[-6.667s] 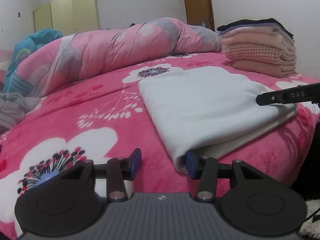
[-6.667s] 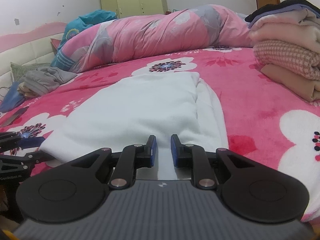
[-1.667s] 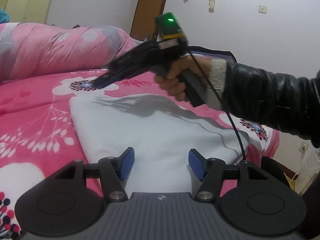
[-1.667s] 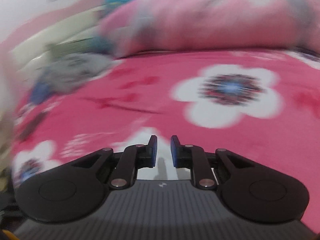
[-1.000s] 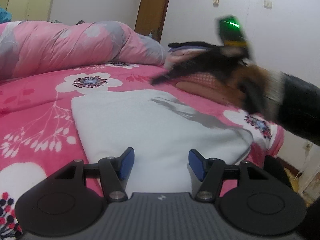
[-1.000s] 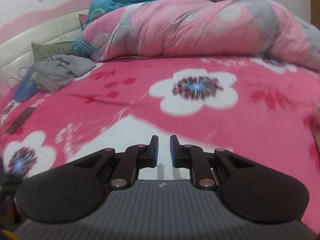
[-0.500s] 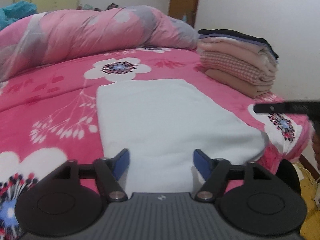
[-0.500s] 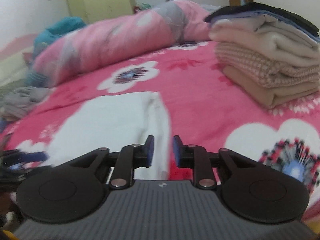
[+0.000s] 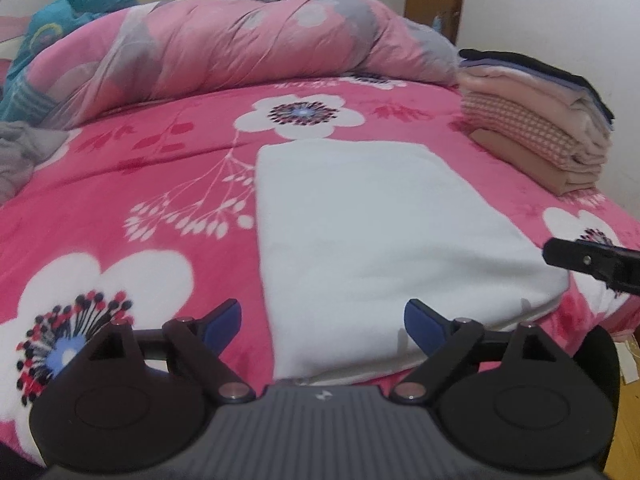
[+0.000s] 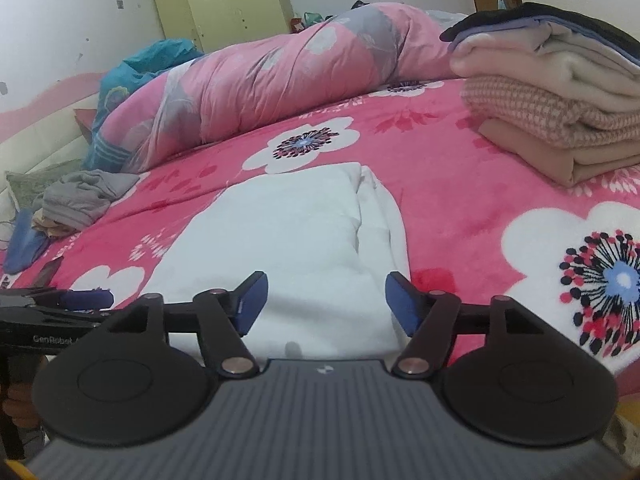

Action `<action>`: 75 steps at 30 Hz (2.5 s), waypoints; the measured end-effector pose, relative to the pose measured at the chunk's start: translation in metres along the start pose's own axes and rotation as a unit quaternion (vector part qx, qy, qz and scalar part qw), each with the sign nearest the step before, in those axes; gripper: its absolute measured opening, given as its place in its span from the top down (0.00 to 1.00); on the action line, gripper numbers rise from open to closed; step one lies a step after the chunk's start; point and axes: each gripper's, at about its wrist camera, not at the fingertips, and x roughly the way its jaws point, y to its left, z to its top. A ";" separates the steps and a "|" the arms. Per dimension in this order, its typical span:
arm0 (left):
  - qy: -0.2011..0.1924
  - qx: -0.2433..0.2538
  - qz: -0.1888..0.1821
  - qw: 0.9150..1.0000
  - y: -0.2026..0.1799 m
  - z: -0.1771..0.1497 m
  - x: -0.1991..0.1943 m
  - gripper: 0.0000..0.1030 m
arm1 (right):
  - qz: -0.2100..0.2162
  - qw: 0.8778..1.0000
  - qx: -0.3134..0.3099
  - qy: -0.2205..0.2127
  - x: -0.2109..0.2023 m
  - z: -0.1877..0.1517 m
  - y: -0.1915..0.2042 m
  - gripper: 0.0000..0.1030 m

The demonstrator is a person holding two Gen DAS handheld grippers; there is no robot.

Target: Fold clothes

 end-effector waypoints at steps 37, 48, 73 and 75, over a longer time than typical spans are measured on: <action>0.021 -0.015 0.047 0.999 0.005 -0.004 0.001 0.08 | -0.025 0.999 -0.036 0.022 0.012 -0.005 0.024 0.09; 0.024 -0.019 0.056 0.998 0.009 -0.004 0.000 0.08 | -0.033 0.999 -0.033 0.019 0.016 -0.005 0.031 0.08; 0.034 -0.029 0.063 0.997 0.015 -0.009 0.001 0.07 | -0.043 0.998 -0.028 0.026 0.019 -0.006 0.036 0.01; 0.034 -0.031 0.065 0.997 0.016 -0.010 0.001 0.07 | -0.043 0.998 -0.028 0.027 0.020 -0.006 0.037 0.01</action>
